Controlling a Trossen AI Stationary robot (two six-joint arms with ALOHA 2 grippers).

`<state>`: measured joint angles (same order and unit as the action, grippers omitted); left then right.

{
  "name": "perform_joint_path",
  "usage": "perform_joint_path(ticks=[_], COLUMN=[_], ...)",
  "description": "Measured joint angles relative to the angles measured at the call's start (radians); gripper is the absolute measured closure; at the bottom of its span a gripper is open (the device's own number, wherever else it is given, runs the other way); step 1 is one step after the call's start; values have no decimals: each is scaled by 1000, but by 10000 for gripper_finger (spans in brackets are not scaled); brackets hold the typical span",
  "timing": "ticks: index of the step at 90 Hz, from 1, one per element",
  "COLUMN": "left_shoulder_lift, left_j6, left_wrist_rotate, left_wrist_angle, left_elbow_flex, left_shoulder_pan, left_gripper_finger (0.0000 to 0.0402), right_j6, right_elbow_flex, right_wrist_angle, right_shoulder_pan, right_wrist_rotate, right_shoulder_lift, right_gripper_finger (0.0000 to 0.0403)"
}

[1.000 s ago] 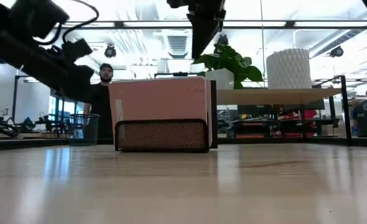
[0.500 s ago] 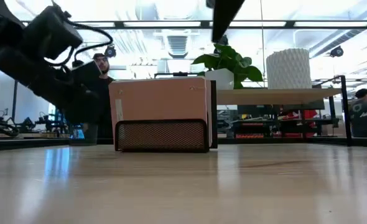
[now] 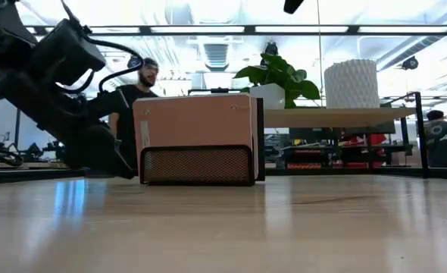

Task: Stock shelves
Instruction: Move the black mesh bookshelf to the top left of the table

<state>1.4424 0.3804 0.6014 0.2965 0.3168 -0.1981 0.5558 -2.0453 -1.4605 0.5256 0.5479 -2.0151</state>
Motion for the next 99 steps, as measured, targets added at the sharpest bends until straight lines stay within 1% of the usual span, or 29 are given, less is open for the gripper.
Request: perform_joint_path(ticks=[8,22,39,52,66,73,80,90,99], left_shoulder_lift=[57,157,252,293,303,300,298,294,283], left_j6=[-38,-61,-62,-80,-94,-96,-110,-115,-113], left_wrist_rotate=[0,6,16,10,8,6,3,2,1], left_wrist_angle=[107,245,397,472,475,472,471,452,415], left_elbow_flex=[0,0,0,6,16,16,16,16,18], left_shoulder_pan=[0,-2,-1,0,0,0,0,0,-1], left_gripper_finger=[381,381,381,381,381,381,381,381,381], right_j6=[23,28,17,-4,-11,-43,-91,-156,-157], right_elbow_flex=[4,25,97,175,290,367,457,588,692], right_wrist_angle=[0,2,3,3,36,122,261,488,629], right_shoulder_pan=[12,13,-7,-41,-93,-117,-136,-156,-165], right_wrist_rotate=[29,31,22,-38,-123,-157,-192,-192,-190], right_shoulder_lift=[0,0,0,1,22,53,100,173,223], right_gripper_finger=[400,400,401,402,403,403,403,403,403])
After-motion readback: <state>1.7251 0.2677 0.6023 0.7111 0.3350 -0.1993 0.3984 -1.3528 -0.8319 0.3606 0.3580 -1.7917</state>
